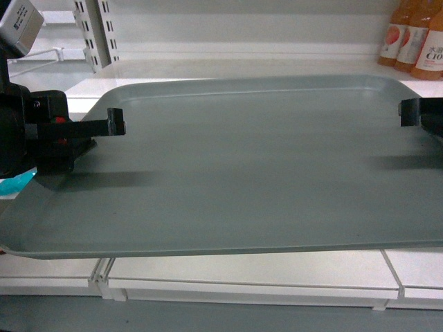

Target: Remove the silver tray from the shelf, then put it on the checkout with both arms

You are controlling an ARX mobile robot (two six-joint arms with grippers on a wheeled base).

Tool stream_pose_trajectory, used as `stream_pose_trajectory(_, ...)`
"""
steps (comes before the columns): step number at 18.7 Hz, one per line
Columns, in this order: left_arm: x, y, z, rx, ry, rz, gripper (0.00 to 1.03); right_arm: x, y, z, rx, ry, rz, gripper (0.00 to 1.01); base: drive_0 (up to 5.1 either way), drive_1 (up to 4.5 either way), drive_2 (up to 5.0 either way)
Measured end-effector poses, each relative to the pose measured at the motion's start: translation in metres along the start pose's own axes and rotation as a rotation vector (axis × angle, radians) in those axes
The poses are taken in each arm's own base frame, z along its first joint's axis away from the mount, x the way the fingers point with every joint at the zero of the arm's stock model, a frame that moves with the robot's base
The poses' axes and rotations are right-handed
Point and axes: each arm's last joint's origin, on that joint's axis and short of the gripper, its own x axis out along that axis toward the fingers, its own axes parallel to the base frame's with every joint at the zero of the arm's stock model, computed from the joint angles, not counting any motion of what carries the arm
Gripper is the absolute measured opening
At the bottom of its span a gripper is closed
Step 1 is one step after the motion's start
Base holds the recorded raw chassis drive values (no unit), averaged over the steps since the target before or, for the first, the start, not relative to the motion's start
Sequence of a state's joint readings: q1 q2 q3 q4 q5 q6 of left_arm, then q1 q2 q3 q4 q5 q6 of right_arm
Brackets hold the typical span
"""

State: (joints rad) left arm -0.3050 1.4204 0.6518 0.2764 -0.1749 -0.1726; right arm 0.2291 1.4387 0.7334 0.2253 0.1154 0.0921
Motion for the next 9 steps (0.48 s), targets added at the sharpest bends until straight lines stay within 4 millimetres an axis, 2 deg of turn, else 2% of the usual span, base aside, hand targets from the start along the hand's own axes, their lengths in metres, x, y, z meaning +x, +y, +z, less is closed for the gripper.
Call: stream_pose_trajectory(9,0.0,-0.0001,0.0,0.0,0.0,0.001,0.04,0.0,0.0002,0.0004,0.0,-0.004,0.0,0.03,0.1,-4.23,4.4)
